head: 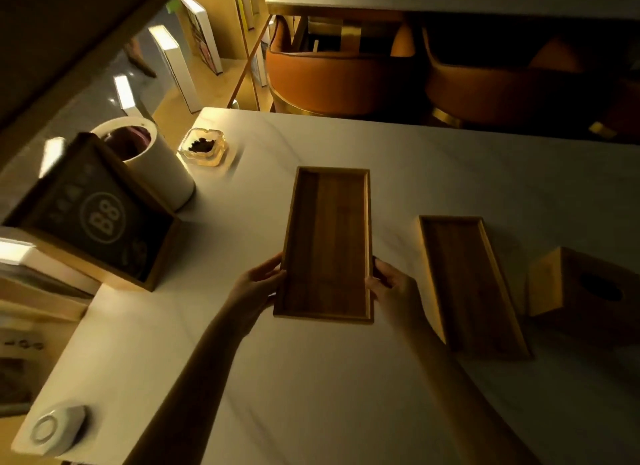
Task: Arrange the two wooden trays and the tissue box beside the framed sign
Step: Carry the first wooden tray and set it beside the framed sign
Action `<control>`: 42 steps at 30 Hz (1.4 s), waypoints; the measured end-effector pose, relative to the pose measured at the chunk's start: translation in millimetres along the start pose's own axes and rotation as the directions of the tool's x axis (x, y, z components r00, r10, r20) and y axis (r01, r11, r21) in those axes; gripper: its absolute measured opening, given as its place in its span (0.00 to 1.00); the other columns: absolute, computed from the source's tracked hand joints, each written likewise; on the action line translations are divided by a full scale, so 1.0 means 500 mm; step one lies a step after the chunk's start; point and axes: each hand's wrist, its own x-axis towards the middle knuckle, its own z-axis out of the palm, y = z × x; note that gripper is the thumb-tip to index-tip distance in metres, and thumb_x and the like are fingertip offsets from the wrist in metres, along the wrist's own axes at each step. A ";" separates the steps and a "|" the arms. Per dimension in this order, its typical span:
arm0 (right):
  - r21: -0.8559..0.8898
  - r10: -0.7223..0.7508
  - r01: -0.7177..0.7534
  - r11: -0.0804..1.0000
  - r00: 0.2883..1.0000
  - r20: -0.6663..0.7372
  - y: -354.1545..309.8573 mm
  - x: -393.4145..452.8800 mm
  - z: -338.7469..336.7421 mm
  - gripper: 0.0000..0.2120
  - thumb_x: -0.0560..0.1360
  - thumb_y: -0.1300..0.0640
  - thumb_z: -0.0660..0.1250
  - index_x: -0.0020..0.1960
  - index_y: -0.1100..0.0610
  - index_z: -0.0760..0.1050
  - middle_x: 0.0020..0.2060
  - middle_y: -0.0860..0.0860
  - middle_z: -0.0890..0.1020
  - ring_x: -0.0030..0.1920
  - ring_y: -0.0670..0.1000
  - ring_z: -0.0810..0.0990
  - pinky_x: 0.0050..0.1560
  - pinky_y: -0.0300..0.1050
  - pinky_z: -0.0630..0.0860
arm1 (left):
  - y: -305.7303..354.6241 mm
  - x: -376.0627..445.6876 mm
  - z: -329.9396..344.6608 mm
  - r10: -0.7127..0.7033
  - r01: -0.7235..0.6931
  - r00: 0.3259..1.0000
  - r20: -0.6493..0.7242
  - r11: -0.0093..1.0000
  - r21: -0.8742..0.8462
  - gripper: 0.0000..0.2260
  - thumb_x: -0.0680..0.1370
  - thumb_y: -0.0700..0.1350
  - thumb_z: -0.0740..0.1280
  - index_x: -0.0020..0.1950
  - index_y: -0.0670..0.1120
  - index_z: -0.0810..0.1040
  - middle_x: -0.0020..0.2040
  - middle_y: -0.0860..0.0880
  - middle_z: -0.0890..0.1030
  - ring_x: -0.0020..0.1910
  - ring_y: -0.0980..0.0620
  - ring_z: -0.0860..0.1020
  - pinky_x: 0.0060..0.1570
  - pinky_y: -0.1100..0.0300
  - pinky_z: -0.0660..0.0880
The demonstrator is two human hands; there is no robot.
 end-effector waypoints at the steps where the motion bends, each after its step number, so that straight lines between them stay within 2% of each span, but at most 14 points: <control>1: 0.011 -0.007 0.007 1.000 1.000 0.001 -0.012 -0.002 0.016 0.19 0.75 0.62 0.62 0.65 0.61 0.68 0.62 0.59 0.76 0.62 0.57 0.75 0.62 0.58 0.73 | 0.008 -0.006 -0.019 0.017 -0.017 1.000 -0.008 1.000 0.009 0.20 0.76 0.38 0.60 0.68 0.44 0.65 0.56 0.45 0.78 0.55 0.47 0.78 0.46 0.58 0.80; 4: 0.019 -0.023 0.022 1.000 0.999 0.029 -0.041 -0.004 0.071 0.19 0.75 0.62 0.62 0.65 0.61 0.68 0.62 0.59 0.76 0.61 0.57 0.75 0.62 0.59 0.74 | 0.026 -0.019 -0.078 0.067 -0.065 0.997 -0.035 0.997 0.039 0.20 0.76 0.38 0.61 0.68 0.45 0.65 0.56 0.44 0.79 0.55 0.46 0.78 0.47 0.55 0.81; 8: 0.015 -0.036 0.035 0.999 0.997 0.072 -0.066 -0.002 0.149 0.18 0.75 0.63 0.62 0.64 0.61 0.69 0.60 0.59 0.78 0.59 0.57 0.76 0.60 0.57 0.75 | 0.033 -0.029 -0.155 0.102 -0.096 0.988 -0.113 0.994 0.056 0.19 0.76 0.39 0.61 0.67 0.44 0.67 0.53 0.46 0.80 0.52 0.50 0.79 0.43 0.60 0.81; 13: -0.013 -0.019 0.021 1.000 0.991 0.135 -0.084 0.007 0.250 0.18 0.75 0.62 0.63 0.64 0.61 0.69 0.60 0.57 0.77 0.61 0.57 0.76 0.59 0.52 0.75 | 0.028 -0.031 -0.251 0.081 -0.063 0.974 -0.212 0.994 0.093 0.17 0.77 0.40 0.60 0.65 0.43 0.68 0.50 0.51 0.80 0.47 0.56 0.80 0.40 0.64 0.81; 16: 0.002 0.024 -0.025 1.000 0.985 0.170 -0.084 0.013 0.299 0.20 0.74 0.63 0.63 0.65 0.62 0.67 0.63 0.58 0.75 0.63 0.58 0.74 0.62 0.53 0.74 | 0.020 -0.026 -0.293 0.079 -0.040 0.953 -0.292 0.990 0.136 0.15 0.77 0.39 0.60 0.63 0.42 0.70 0.46 0.53 0.80 0.43 0.58 0.80 0.35 0.66 0.80; 19: -0.004 0.056 -0.056 0.998 0.979 0.194 -0.080 0.023 0.339 0.20 0.74 0.65 0.63 0.66 0.63 0.66 0.63 0.60 0.75 0.62 0.58 0.74 0.62 0.53 0.74 | 0.011 -0.016 -0.322 0.068 -0.006 0.924 -0.377 0.987 0.163 0.13 0.77 0.38 0.60 0.61 0.39 0.72 0.48 0.47 0.80 0.46 0.50 0.79 0.38 0.61 0.78; 24: -0.023 0.101 -0.099 0.995 0.967 0.234 -0.077 0.047 0.378 0.20 0.74 0.66 0.62 0.66 0.63 0.66 0.62 0.60 0.75 0.62 0.58 0.74 0.63 0.55 0.73 | -0.005 0.004 -0.344 0.051 0.035 0.891 -0.451 0.983 0.182 0.13 0.77 0.36 0.60 0.61 0.38 0.72 0.56 0.41 0.76 0.49 0.47 0.76 0.50 0.50 0.75; 26: -0.039 0.119 -0.112 0.993 0.962 0.245 -0.076 0.065 0.394 0.20 0.75 0.66 0.62 0.66 0.63 0.66 0.63 0.60 0.75 0.62 0.58 0.74 0.63 0.55 0.73 | -0.015 0.021 -0.352 0.039 0.054 0.864 -0.502 0.984 0.169 0.13 0.77 0.37 0.60 0.60 0.37 0.72 0.55 0.41 0.76 0.46 0.49 0.76 0.47 0.52 0.76; 28: -0.042 0.128 -0.121 0.992 0.960 0.250 -0.078 0.069 0.397 0.20 0.75 0.65 0.61 0.66 0.62 0.65 0.63 0.60 0.74 0.63 0.58 0.73 0.63 0.55 0.72 | -0.019 0.025 -0.348 0.041 0.056 0.829 -0.557 0.986 0.155 0.13 0.76 0.37 0.61 0.61 0.37 0.72 0.53 0.42 0.76 0.41 0.54 0.75 0.40 0.61 0.75; 30: -0.048 0.139 -0.131 0.990 0.957 0.254 -0.078 0.077 0.403 0.21 0.75 0.65 0.61 0.66 0.62 0.65 0.63 0.60 0.74 0.63 0.58 0.73 0.63 0.55 0.73 | -0.023 0.031 -0.344 0.043 0.049 0.802 -0.596 0.989 0.137 0.14 0.76 0.37 0.61 0.62 0.38 0.71 0.50 0.46 0.76 0.40 0.55 0.74 0.36 0.64 0.73; 34: -0.054 0.162 -0.154 0.987 0.952 0.259 -0.070 0.091 0.412 0.21 0.75 0.65 0.62 0.66 0.62 0.65 0.63 0.59 0.74 0.63 0.58 0.73 0.63 0.55 0.73 | -0.028 0.039 -0.342 0.043 0.052 0.774 -0.632 0.990 0.130 0.16 0.76 0.37 0.62 0.63 0.39 0.70 0.49 0.48 0.73 0.38 0.57 0.72 0.38 0.62 0.73; 38: -0.059 0.163 -0.152 0.987 0.952 0.259 -0.063 0.093 0.417 0.21 0.74 0.65 0.62 0.66 0.62 0.65 0.63 0.60 0.74 0.63 0.58 0.73 0.63 0.57 0.73 | -0.031 0.046 -0.341 0.042 0.068 0.760 -0.649 0.987 0.144 0.17 0.76 0.38 0.62 0.64 0.39 0.68 0.50 0.47 0.72 0.42 0.53 0.72 0.42 0.58 0.73; 42: -0.046 0.163 -0.157 0.987 0.951 0.263 -0.057 0.097 0.421 0.21 0.74 0.64 0.62 0.67 0.62 0.64 0.64 0.59 0.74 0.63 0.58 0.73 0.64 0.57 0.72 | -0.036 0.051 -0.340 0.079 0.104 0.753 -0.653 0.966 0.237 0.16 0.77 0.39 0.60 0.64 0.39 0.68 0.52 0.41 0.76 0.44 0.50 0.73 0.43 0.56 0.74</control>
